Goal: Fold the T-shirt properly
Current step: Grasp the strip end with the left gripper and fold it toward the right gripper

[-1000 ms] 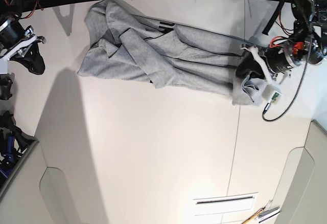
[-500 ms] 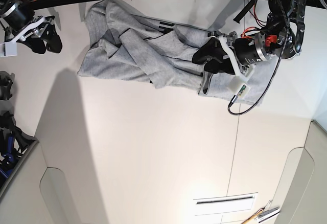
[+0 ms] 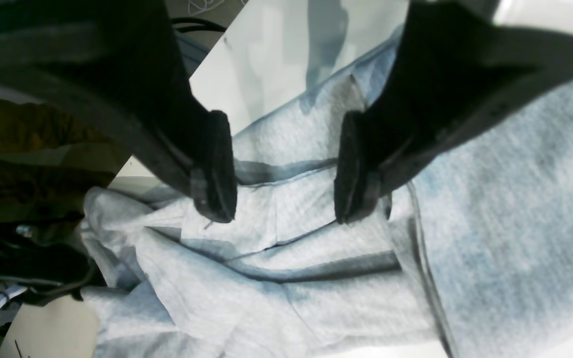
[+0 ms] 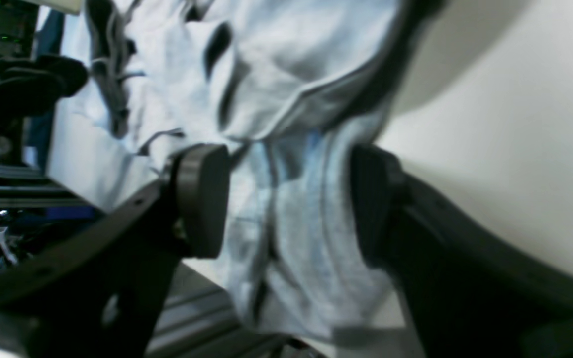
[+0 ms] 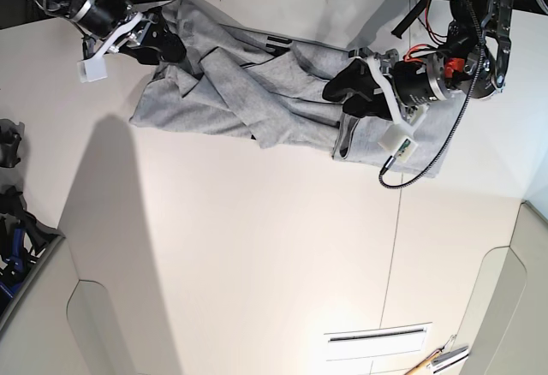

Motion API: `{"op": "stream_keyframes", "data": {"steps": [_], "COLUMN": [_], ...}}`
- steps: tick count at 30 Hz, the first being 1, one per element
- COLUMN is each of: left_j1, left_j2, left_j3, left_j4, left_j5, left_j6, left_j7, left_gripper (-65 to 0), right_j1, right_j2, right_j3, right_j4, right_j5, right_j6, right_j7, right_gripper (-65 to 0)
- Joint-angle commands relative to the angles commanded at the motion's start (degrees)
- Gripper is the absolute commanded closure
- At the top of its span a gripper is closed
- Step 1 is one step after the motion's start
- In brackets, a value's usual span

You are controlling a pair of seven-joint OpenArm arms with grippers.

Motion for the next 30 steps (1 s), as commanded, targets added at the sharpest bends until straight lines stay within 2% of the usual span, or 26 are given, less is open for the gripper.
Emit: {"op": "stream_keyframes", "data": {"steps": [6,13,19,24,25,27,30], "left_j1": [-0.02,-0.02,-0.17,-0.15,-0.15,-0.15,-0.17], "left_j2": [0.0,0.0,0.02,0.0,0.0,0.0,0.0], "left_j3": [0.0,0.0,0.0,0.0,0.0,0.0,0.0], "left_j4": [0.0,0.02,0.81,2.97,3.37,4.26,4.94], "left_j5": [0.0,0.0,-0.09,-0.07,-0.07,-0.07,-0.02], "left_j6": [0.0,0.0,0.0,0.0,0.0,0.0,0.0], "left_j7": [0.0,-0.02,-0.04,-0.02,-0.02,-0.02,-0.02], "left_gripper": [-35.0,-35.0,-35.0,-35.0,-35.0,-35.0,-35.0], "right_j1": [3.28,5.31,5.31,5.31,5.33,5.33,5.35], "right_j2": [-2.82,-3.02,-5.86,-5.99,-5.99,-5.99,-5.99], "right_j3": [-0.22,-0.55,-0.61,-3.15,-4.07,-5.84,-7.32], "right_j4": [-0.02,-0.04,-0.74,-0.74,-0.74,-0.74,-0.74], "right_j5": [-0.07,-0.57,-3.3,-8.44,-9.79,-11.69,-13.92], "right_j6": [0.0,-0.02,-0.02,-0.15,-0.72,-0.94,-0.94], "right_j7": [-0.2,0.0,0.44,5.38,6.36,7.19,7.8], "right_gripper": [-38.0,-38.0,-38.0,-37.9,-37.1,-27.7,-7.0]}}
